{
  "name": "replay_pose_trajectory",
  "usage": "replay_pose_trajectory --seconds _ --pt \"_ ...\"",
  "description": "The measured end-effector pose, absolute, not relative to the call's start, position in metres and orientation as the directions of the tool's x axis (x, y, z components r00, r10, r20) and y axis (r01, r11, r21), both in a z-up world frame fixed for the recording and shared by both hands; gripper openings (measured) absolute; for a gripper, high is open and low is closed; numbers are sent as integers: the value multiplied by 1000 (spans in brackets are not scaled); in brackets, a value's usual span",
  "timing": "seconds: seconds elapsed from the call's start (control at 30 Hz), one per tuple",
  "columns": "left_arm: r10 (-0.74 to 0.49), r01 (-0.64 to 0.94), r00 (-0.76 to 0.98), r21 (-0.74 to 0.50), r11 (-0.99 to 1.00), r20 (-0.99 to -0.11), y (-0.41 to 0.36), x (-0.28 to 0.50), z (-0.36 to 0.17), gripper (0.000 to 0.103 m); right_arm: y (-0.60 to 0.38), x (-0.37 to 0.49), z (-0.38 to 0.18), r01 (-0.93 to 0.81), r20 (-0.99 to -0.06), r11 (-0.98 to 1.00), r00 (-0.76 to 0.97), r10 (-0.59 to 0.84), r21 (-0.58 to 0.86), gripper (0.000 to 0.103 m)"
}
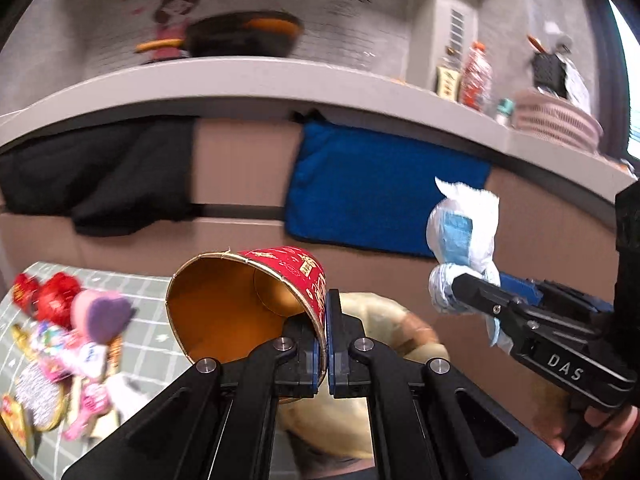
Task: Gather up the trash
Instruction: 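Carry the red cup and tissue over the bin and release both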
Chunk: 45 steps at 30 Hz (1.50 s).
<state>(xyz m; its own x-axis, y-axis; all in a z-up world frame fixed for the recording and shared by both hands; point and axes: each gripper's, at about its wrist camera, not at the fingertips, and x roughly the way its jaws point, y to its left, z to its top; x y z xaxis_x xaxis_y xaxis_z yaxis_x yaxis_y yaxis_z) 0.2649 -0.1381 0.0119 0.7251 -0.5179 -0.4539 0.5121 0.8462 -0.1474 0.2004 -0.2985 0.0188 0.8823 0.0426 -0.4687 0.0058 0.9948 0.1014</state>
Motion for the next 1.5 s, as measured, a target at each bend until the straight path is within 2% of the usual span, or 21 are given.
replay_pose_trajectory --seconds 0.3,0.6,0.8,1.13,1.3,1.43,1.5 --pt "-554 557 633 -179 811 -541 -171 289 -25 2 -334 219 -2 62 -492 986 870 21 152 31" --pt "-594 581 499 -266 769 -631 -190 319 -63 2 -348 244 -47 74 -554 975 831 55 207 31" --pt "-575 570 401 -298 766 -713 -206 338 -98 2 -356 265 -80 99 -609 966 790 69 239 31" --pt "-582 580 310 -336 743 -752 -213 345 -124 5 -367 284 -130 144 -698 947 708 104 287 31" --pt "-607 569 288 -378 731 -741 -208 350 -126 11 -368 286 -138 152 -716 945 690 108 290 31" --pt "-584 553 361 -337 762 -727 -196 350 -117 36 -367 284 -138 157 -719 948 689 95 277 33" --pt "-594 540 380 -352 765 -709 -186 349 -111 40 -364 284 -135 158 -715 949 694 89 271 33"
